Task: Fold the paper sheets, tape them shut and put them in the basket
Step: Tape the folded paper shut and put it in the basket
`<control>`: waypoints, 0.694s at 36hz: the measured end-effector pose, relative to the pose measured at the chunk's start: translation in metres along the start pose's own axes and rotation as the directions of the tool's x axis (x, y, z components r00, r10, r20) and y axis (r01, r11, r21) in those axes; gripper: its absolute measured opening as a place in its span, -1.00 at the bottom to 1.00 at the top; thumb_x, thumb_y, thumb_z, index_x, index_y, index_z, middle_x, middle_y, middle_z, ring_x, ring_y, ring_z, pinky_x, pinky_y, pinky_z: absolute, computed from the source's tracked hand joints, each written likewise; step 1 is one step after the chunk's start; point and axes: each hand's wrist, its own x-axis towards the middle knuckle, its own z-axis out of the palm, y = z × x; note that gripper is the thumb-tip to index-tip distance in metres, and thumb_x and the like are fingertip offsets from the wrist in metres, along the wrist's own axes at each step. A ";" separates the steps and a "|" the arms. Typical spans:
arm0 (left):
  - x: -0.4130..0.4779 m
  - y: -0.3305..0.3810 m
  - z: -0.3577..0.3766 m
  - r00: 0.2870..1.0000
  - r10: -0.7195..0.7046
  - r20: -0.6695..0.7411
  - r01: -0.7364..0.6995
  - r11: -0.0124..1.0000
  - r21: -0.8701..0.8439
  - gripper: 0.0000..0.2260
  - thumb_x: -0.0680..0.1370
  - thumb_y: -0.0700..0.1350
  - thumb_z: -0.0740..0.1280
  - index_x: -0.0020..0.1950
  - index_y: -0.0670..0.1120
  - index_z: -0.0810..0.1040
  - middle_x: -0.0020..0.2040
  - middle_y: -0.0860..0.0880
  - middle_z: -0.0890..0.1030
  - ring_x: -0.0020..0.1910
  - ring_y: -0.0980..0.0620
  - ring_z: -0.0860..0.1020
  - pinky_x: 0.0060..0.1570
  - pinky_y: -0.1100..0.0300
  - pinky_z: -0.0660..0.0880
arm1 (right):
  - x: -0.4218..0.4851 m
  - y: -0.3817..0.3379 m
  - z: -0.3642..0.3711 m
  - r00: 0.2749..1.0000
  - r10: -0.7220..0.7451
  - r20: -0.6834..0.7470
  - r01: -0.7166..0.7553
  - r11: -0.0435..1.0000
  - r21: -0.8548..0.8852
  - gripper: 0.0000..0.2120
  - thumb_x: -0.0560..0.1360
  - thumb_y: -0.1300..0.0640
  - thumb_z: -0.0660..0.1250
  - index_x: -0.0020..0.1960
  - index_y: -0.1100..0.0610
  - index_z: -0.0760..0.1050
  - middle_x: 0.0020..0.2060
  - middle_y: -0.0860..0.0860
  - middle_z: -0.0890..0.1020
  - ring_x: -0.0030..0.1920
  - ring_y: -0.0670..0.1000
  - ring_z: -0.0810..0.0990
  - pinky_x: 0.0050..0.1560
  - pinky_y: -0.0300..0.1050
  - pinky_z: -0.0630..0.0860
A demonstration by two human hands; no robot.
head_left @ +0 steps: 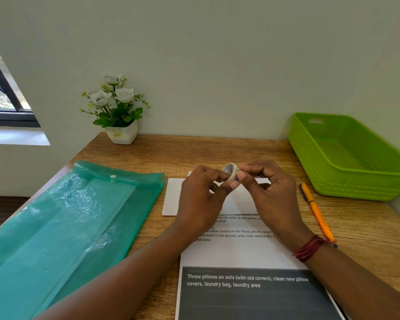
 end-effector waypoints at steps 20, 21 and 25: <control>0.001 -0.003 0.002 0.994 0.103 0.022 -0.104 0.993 0.049 -0.81 0.61 0.06 0.29 -0.08 -0.03 0.56 -0.11 0.14 0.51 -0.08 0.15 0.47 -0.16 0.30 0.40 | -0.003 0.000 0.003 1.000 -0.017 0.001 0.017 0.997 0.077 -0.97 0.49 0.07 0.41 -0.09 -0.05 0.58 -0.12 -0.05 0.66 -0.06 -0.05 0.63 -0.05 0.18 0.59; 0.001 -0.003 0.002 0.995 0.096 0.024 -0.097 0.994 0.052 -0.80 0.61 0.07 0.29 -0.08 -0.03 0.56 -0.11 0.13 0.51 -0.09 0.14 0.47 -0.17 0.31 0.40 | -0.003 0.000 0.004 1.000 -0.011 0.001 0.011 0.997 0.078 -0.98 0.48 0.05 0.40 -0.09 -0.05 0.58 -0.12 -0.05 0.66 -0.07 -0.05 0.63 -0.05 0.18 0.59; 0.002 -0.003 0.001 0.997 0.074 0.029 -0.075 0.996 0.050 -0.78 0.61 0.09 0.28 -0.07 -0.04 0.56 -0.07 0.10 0.51 -0.07 0.14 0.48 -0.15 0.33 0.40 | -0.003 -0.001 0.004 1.000 0.000 0.013 -0.002 0.995 0.098 -0.97 0.50 0.07 0.42 -0.08 -0.03 0.58 -0.13 -0.05 0.67 -0.07 -0.07 0.63 -0.04 0.21 0.59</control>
